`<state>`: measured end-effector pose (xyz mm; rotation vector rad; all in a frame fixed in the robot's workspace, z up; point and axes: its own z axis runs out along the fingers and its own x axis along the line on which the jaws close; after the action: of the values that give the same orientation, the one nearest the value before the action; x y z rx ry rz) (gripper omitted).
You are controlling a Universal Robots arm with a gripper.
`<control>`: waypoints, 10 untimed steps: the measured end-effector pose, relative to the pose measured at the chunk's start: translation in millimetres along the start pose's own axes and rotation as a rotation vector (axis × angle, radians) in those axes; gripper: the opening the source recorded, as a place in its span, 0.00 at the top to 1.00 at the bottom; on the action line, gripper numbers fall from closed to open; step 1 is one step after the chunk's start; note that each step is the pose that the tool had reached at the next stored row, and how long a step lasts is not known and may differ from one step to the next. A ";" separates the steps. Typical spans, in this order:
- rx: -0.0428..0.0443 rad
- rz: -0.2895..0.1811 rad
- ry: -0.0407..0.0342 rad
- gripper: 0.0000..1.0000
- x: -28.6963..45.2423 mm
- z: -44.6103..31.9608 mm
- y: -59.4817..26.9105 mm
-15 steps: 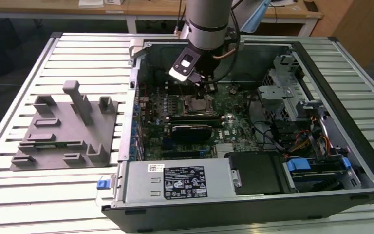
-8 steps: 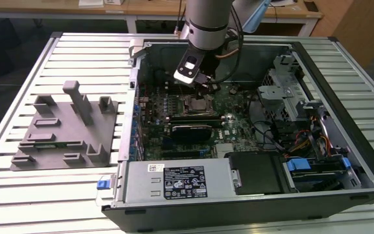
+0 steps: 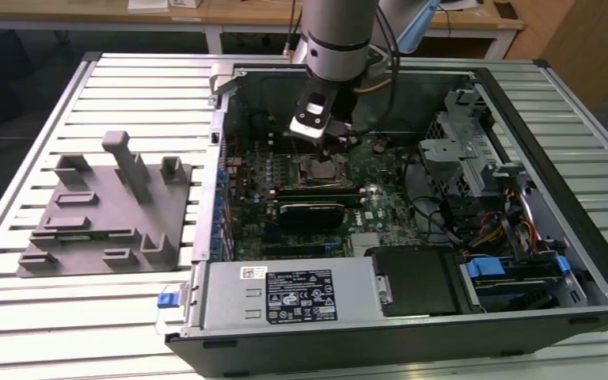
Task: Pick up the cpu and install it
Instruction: 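Close the cpu cover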
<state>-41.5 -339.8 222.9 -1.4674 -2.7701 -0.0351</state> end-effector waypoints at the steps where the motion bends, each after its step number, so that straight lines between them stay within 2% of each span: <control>1: 0.0009 -0.019 -0.0006 0.89 0.0 0.0 0.0; 10: 0.0101 -0.181 -0.0074 0.89 0.0 0.2 0.0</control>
<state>-41.5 -339.8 222.7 -1.2129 -2.8950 -0.0165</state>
